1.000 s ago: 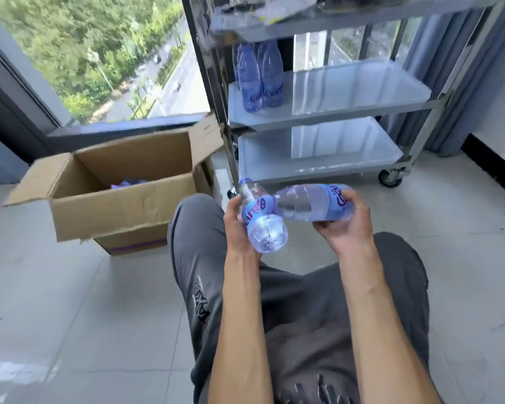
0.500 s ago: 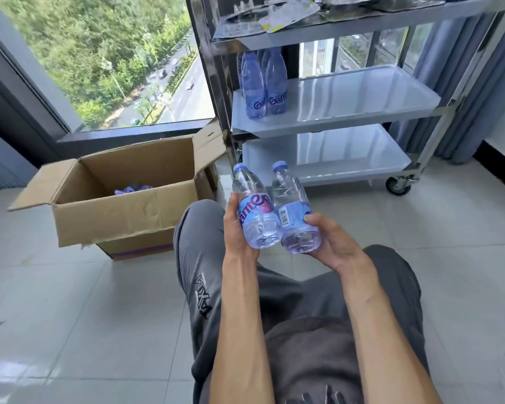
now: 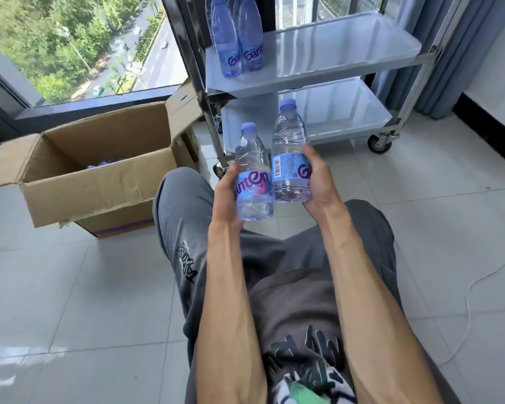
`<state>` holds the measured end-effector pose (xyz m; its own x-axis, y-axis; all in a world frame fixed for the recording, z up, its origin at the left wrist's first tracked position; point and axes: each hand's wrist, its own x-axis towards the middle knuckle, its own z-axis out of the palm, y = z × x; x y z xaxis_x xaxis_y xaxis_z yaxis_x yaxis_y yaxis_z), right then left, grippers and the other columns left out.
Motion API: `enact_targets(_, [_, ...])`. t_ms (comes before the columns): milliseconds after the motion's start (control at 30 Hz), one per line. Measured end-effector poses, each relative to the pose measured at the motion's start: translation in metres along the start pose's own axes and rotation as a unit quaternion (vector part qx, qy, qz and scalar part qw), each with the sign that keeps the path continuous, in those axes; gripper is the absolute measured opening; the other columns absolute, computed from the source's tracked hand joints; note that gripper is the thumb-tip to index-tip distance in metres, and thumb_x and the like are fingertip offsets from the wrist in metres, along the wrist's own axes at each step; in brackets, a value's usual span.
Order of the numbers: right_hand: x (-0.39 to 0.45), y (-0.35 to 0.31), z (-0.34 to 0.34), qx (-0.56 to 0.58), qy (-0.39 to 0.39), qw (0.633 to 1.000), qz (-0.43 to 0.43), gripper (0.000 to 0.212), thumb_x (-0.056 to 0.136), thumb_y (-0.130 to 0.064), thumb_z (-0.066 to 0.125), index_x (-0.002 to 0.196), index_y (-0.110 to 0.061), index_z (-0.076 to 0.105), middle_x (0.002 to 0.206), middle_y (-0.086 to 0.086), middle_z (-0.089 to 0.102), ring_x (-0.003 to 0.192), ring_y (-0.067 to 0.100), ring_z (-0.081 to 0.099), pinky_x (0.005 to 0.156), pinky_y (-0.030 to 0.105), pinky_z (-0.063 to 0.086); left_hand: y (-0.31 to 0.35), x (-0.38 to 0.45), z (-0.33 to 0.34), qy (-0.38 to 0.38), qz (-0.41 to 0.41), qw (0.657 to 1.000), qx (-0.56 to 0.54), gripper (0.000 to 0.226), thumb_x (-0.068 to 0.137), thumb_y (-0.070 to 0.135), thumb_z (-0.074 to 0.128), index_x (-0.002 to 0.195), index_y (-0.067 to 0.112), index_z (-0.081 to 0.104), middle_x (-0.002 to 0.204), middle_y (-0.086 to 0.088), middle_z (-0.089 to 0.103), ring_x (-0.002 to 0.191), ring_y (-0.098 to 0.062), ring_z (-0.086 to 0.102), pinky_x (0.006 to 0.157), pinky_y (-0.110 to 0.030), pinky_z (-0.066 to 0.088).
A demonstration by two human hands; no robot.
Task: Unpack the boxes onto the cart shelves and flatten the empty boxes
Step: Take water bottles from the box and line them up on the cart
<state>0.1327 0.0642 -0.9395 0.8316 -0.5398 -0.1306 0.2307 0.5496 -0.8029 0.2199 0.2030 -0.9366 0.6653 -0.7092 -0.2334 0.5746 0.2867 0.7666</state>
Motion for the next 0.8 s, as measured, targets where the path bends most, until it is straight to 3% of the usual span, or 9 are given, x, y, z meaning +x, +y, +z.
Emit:
enact_targets(100, [-0.002, -0.002, -0.003, 0.006, -0.015, 1.000, 0.009, 0.040, 0.088, -0.041, 0.064, 0.110, -0.008, 0.071, 0.107, 0.017, 0.070, 0.095, 0.031, 0.068, 0.086, 0.044, 0.054, 0.004, -0.001, 0.004, 0.003, 0.005, 1.000, -0.013, 0.060, 0.097, 0.042, 0.047, 0.138, -0.001, 0.045, 0.125, -0.025, 0.053, 0.104, -0.036, 0.058, 0.100, -0.050, 0.045])
enact_targets(200, [-0.006, -0.003, -0.004, -0.035, -0.030, 0.999, 0.027, 0.052, 0.080, -0.037, 0.071, 0.117, -0.001, 0.066, 0.110, 0.024, 0.067, 0.096, 0.036, 0.065, 0.090, 0.052, 0.052, 0.003, -0.001, 0.001, -0.001, -0.005, 1.000, -0.026, 0.068, 0.100, 0.045, 0.040, 0.146, -0.005, 0.036, 0.137, -0.032, 0.044, 0.121, -0.041, 0.046, 0.114, -0.057, 0.030])
enact_targets(300, [-0.008, -0.001, -0.002, -0.054, -0.029, 0.997, 0.042, 0.060, 0.078, -0.038, 0.072, 0.119, 0.004, 0.061, 0.115, 0.029, 0.063, 0.102, 0.041, 0.061, 0.099, 0.058, 0.044, 0.002, -0.002, -0.004, -0.062, -0.004, 0.998, -0.029, 0.067, 0.102, 0.050, 0.034, 0.140, -0.004, 0.043, 0.132, -0.030, 0.051, 0.119, -0.041, 0.052, 0.106, -0.055, 0.041])
enact_targets(367, [-0.007, -0.001, 0.000, -0.067, -0.042, 0.996, 0.043, 0.069, 0.079, -0.035, 0.072, 0.125, 0.012, 0.053, 0.124, 0.035, 0.058, 0.111, 0.050, 0.057, 0.102, 0.062, 0.040, 0.000, -0.005, -0.004, -0.099, 0.001, 0.995, -0.020, 0.065, 0.100, 0.045, 0.040, 0.142, -0.004, 0.040, 0.136, -0.030, 0.048, 0.120, -0.041, 0.051, 0.106, -0.055, 0.041])
enact_targets(433, [-0.006, -0.002, -0.001, -0.107, -0.031, 0.993, 0.029, 0.075, 0.075, -0.035, 0.077, 0.126, 0.013, 0.050, 0.121, 0.035, 0.059, 0.107, 0.050, 0.060, 0.098, 0.062, 0.045, -0.002, -0.006, -0.007, -0.117, 0.013, 0.993, -0.023, 0.061, 0.092, 0.037, 0.058, 0.138, 0.000, 0.043, 0.135, -0.029, 0.047, 0.119, -0.041, 0.051, 0.110, -0.058, 0.037])
enact_targets(500, [-0.003, 0.001, -0.004, -0.139, 0.006, 0.990, 0.017, 0.074, 0.065, -0.038, 0.084, 0.116, 0.006, 0.054, 0.107, 0.026, 0.067, 0.091, 0.037, 0.068, 0.085, 0.051, 0.055, -0.008, 0.001, -0.012, -0.103, 0.017, 0.994, -0.014, 0.056, 0.087, 0.032, 0.069, 0.130, 0.003, 0.048, 0.130, -0.028, 0.051, 0.116, -0.041, 0.054, 0.110, -0.061, 0.034])
enact_targets(600, [0.002, 0.015, -0.014, -0.139, 0.034, 0.990, 0.017, 0.060, 0.063, -0.040, 0.085, 0.105, -0.008, 0.056, 0.094, 0.011, 0.071, 0.081, 0.024, 0.070, 0.072, 0.037, 0.057, -0.019, 0.014, -0.017, -0.058, -0.013, 0.998, 0.027, 0.061, 0.092, 0.035, 0.062, 0.135, -0.005, 0.046, 0.137, -0.035, 0.046, 0.125, -0.052, 0.046, 0.110, -0.065, 0.032])
enact_targets(700, [0.010, 0.028, -0.031, -0.143, 0.032, 0.989, 0.029, 0.044, 0.079, -0.040, 0.074, 0.109, -0.009, 0.061, 0.096, 0.009, 0.074, 0.084, 0.025, 0.072, 0.071, 0.036, 0.059, -0.031, 0.027, -0.020, -0.020, -0.079, 0.997, 0.019, 0.053, 0.093, 0.044, 0.050, 0.118, -0.001, 0.060, 0.115, -0.027, 0.061, 0.104, -0.041, 0.060, 0.095, -0.050, 0.050])
enact_targets(800, [0.022, 0.035, -0.042, -0.142, 0.055, 0.986, 0.061, 0.055, 0.082, -0.048, 0.068, 0.119, -0.008, 0.060, 0.105, 0.011, 0.073, 0.091, 0.030, 0.072, 0.075, 0.038, 0.059, -0.040, 0.044, -0.029, 0.058, -0.087, 0.993, 0.051, 0.045, 0.090, 0.035, 0.053, 0.115, -0.001, 0.060, 0.107, -0.027, 0.060, 0.094, -0.036, 0.059, 0.093, -0.050, 0.048])
